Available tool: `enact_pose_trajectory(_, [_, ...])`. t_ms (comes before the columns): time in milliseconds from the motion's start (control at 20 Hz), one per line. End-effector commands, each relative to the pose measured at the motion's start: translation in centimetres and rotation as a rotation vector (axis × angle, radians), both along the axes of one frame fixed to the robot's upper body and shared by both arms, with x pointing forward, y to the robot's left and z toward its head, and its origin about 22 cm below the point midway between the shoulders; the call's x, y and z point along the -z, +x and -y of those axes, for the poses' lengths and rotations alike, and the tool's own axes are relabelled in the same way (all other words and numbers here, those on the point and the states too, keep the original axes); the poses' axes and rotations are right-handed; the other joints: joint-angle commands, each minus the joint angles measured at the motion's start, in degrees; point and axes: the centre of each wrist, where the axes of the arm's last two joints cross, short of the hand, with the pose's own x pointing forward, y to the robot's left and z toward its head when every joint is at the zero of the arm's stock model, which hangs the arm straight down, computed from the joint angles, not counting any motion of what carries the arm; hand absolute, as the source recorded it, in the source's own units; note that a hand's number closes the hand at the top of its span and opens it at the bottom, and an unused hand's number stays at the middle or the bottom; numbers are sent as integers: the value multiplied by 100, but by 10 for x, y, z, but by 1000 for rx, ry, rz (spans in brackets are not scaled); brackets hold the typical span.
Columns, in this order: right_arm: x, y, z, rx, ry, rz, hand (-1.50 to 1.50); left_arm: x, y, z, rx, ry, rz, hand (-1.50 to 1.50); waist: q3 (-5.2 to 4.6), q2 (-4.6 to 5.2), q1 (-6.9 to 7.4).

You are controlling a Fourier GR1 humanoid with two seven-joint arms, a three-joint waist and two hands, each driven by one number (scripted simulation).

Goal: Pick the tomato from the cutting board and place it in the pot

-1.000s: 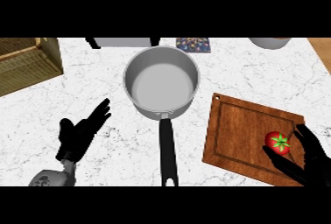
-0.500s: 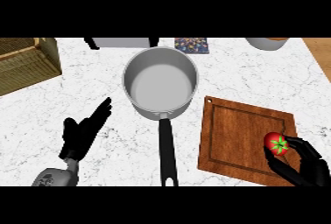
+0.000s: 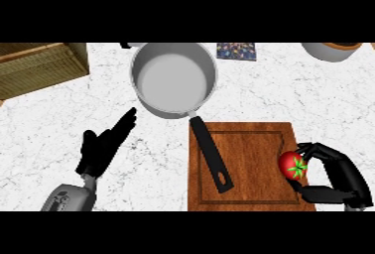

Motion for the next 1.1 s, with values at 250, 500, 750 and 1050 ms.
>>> enact_pose_trajectory(250, [-33,67,53,-490,11,163,150,16,-10,-2,-25,-1,-52,0,49,12,-210])
enact_pose_trajectory(500, [-50,118,25,-536,-148,268,150,12,-10,-6,-49,20,-46,0,37,-13,-298])
enact_pose_trajectory(750, [-82,120,48,-524,-216,393,150,6,-21,-23,-71,13,-31,0,31,-44,-390])
enact_pose_trajectory(1050, [-133,128,12,-509,-331,481,150,3,-10,-4,-74,30,-53,0,26,-60,-471])
